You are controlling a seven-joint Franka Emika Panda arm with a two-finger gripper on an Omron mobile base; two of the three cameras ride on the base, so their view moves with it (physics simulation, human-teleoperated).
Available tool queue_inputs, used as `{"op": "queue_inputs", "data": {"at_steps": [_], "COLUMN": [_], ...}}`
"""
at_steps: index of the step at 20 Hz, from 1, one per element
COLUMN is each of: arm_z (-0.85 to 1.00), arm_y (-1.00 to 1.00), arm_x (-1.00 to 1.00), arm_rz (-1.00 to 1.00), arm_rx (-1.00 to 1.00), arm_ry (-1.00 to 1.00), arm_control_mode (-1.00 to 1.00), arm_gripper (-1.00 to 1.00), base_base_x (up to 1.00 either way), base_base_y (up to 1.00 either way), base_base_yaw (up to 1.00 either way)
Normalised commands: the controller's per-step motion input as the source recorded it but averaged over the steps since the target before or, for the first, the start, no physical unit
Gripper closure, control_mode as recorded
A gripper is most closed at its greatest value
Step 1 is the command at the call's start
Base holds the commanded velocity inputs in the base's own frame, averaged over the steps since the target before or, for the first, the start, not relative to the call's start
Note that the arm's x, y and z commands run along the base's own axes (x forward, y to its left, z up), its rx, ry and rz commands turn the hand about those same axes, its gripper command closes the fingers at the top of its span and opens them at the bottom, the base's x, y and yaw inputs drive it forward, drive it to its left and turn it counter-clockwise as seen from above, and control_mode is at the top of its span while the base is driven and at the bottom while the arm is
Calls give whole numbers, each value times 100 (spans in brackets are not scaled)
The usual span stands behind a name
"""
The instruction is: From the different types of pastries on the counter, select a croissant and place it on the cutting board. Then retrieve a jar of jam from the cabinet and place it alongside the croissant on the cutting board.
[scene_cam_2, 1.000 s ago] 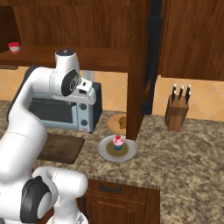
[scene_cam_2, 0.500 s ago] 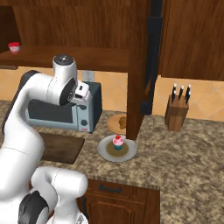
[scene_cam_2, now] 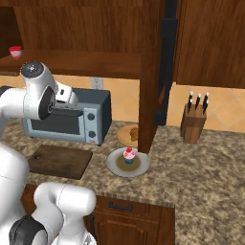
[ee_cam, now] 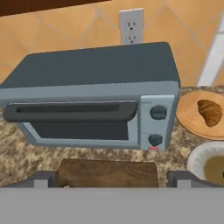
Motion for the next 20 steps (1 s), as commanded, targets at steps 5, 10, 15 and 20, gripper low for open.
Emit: {"op": "queue_inputs", "data": {"at_steps": [5,10,15,20], "arm_z": [99,28,43,35], "arm_y": [42,28,34,57], "arm_x": [21,-7,-4,-6], "arm_rz": [0,2,0,2], "arm_rx": [0,0,0,0], "arm_ry": [-5,0,-21,-11], "arm_control_mode": [-100,-100,-100,-100], "arm_gripper": [-100,-100,-100,-100], "base_base_x": [0,0,0,0], "base_base_y": [0,0,0,0], "base_base_yaw": [0,0,0,0]}}
